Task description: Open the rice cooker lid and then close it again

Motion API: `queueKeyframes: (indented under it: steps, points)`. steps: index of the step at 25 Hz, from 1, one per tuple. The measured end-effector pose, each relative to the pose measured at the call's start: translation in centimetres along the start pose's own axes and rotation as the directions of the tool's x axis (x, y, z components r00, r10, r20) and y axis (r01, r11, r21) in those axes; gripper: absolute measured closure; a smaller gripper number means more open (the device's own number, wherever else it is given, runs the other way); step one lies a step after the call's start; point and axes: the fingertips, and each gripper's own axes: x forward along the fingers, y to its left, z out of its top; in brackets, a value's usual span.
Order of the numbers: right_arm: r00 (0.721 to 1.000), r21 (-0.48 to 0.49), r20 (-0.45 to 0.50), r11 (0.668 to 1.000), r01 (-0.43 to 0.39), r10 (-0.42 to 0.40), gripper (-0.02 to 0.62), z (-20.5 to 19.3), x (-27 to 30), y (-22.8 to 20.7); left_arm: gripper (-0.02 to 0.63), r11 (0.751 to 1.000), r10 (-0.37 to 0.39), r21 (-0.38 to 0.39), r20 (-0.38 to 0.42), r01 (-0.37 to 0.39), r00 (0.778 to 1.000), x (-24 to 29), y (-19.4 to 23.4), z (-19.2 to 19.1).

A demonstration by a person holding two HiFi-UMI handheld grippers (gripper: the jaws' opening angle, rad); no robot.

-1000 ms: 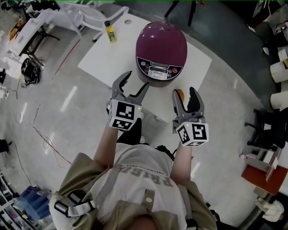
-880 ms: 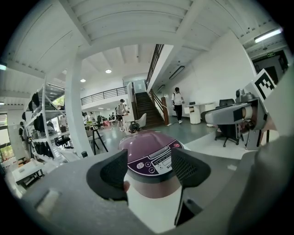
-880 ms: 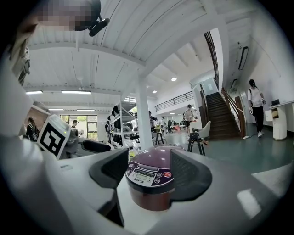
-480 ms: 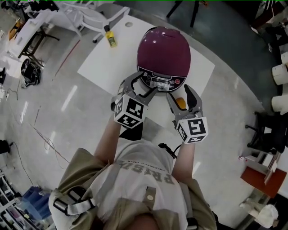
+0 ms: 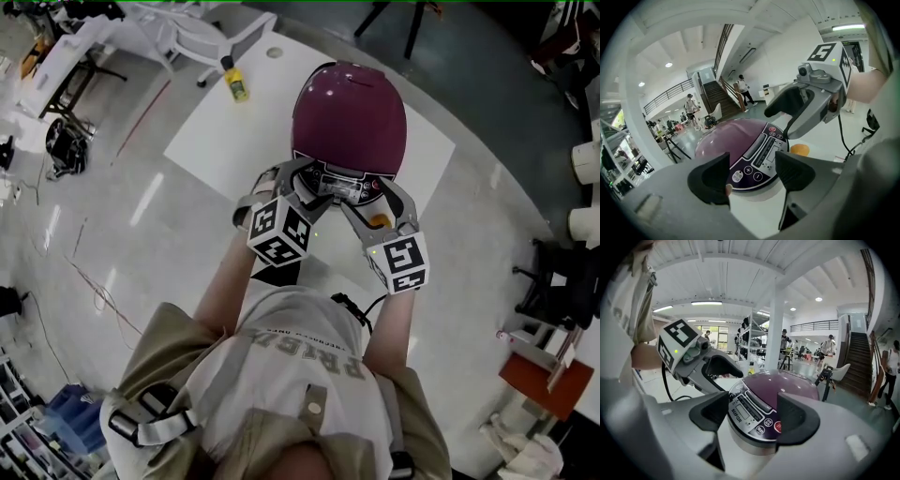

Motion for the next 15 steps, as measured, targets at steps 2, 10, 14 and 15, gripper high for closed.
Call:
queueKeyframes:
  steps: [2,10,14,15]
  points:
    - [0.998,-0.048,-0.049,0.998,-0.038,0.036,0.301,-0.4,0.6,0.4,0.29,0.999,-0.039,0.037,-0.027,0.04,0.999,0.4,-0.3,-0.4]
    - [0.964,-0.165,-0.242,0.974,-0.155,0.112,0.301,-2.7,2.1,1.3,0.288,0.978,-0.144,0.132,-0.117,0.159,0.983,1.2,-1.2,-1.2]
    - [0.939,-0.199,-0.312,0.957,-0.211,0.142,0.301,-3.5,2.6,2.0,0.288,0.964,-0.169,0.181,-0.152,0.195,0.974,1.7,-2.1,-1.1]
    - [0.935,-0.202,-0.322,0.954,-0.221,0.148,0.301,-3.6,2.7,2.1,0.288,0.961,-0.173,0.189,-0.156,0.202,0.972,1.8,-2.2,-1.1]
